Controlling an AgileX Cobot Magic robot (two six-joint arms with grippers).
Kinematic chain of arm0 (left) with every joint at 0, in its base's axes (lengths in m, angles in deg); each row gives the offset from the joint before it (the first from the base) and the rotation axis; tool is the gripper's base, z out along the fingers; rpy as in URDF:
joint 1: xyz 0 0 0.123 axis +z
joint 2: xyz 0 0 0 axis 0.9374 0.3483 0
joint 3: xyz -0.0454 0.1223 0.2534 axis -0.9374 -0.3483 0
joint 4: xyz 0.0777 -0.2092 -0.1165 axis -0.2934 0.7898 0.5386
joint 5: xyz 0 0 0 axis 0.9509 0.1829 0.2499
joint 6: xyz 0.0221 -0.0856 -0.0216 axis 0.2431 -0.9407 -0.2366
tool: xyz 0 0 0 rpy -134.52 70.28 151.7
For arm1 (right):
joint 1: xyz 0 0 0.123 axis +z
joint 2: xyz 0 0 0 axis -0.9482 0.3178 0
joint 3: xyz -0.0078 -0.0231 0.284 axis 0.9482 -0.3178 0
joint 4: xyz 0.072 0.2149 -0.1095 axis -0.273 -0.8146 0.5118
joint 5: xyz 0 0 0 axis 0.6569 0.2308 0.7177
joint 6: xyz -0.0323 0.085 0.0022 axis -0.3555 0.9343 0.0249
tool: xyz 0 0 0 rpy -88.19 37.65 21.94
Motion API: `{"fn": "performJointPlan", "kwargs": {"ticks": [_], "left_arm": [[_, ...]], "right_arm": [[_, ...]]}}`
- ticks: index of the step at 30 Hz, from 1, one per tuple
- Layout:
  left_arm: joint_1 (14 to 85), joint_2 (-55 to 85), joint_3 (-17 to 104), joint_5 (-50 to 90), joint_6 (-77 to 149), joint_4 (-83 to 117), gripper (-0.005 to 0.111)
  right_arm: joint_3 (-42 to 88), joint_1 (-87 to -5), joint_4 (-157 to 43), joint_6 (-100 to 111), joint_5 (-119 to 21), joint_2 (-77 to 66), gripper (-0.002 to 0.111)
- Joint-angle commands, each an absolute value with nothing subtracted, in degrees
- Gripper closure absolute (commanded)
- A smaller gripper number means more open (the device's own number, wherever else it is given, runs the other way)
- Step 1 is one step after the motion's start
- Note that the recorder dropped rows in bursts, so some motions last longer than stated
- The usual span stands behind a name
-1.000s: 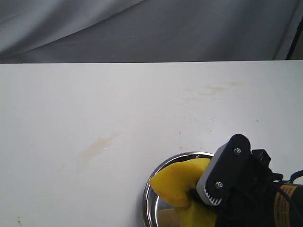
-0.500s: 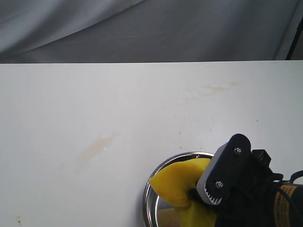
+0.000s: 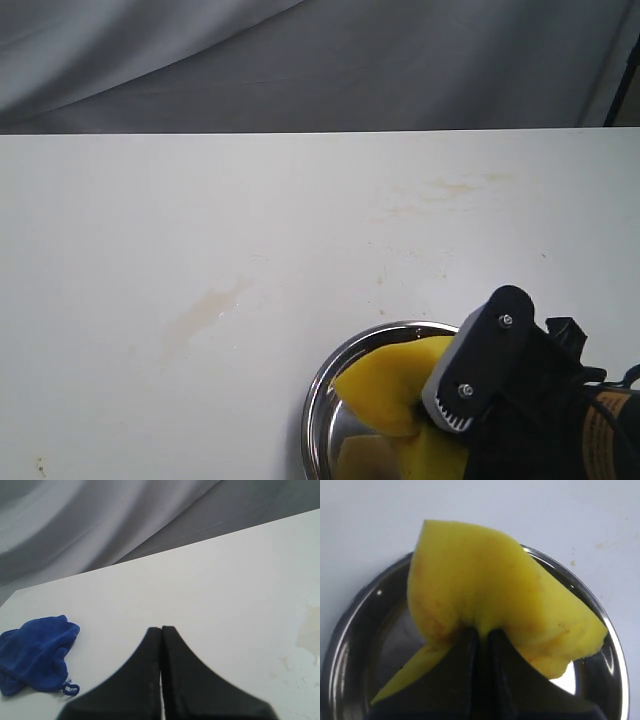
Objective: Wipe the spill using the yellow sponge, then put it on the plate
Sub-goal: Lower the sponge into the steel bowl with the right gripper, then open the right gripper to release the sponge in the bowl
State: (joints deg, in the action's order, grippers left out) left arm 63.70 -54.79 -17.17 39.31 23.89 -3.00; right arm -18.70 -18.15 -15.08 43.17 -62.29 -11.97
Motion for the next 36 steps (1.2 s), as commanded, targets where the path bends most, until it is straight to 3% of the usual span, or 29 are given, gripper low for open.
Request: {"fn": "performJointPlan", "kwargs": {"ticks": [1,17,20,24,27,31,36], "left_arm": [[63.38,-54.97,-17.38,39.10,23.73,-3.04,0.107],[63.38,-54.97,-17.38,39.10,23.73,-3.04,0.107],[63.38,-54.97,-17.38,39.10,23.73,-3.04,0.107],[63.38,-54.97,-17.38,39.10,23.73,-3.04,0.107],[63.38,-54.97,-17.38,39.10,23.73,-3.04,0.107],[63.38,-54.97,-17.38,39.10,23.73,-3.04,0.107],[63.38,-54.97,-17.38,39.10,23.73,-3.04,0.107]], "right_arm": [[-18.97,-18.32,-11.13,47.47,-61.92,-12.33,0.108],[-18.97,-18.32,-6.87,56.39,-64.78,-12.20,0.104],[-18.97,-18.32,-6.87,56.88,-67.00,-12.20,0.087],[-18.97,-18.32,-1.05,66.14,-70.02,-12.20,0.037],[-18.97,-18.32,2.35,69.92,-70.43,-12.20,0.017],[-18.97,-18.32,3.34,70.05,-70.19,-12.20,0.014],[-17.92,-18.32,4.36,70.16,-69.37,-12.81,0.021]]}}
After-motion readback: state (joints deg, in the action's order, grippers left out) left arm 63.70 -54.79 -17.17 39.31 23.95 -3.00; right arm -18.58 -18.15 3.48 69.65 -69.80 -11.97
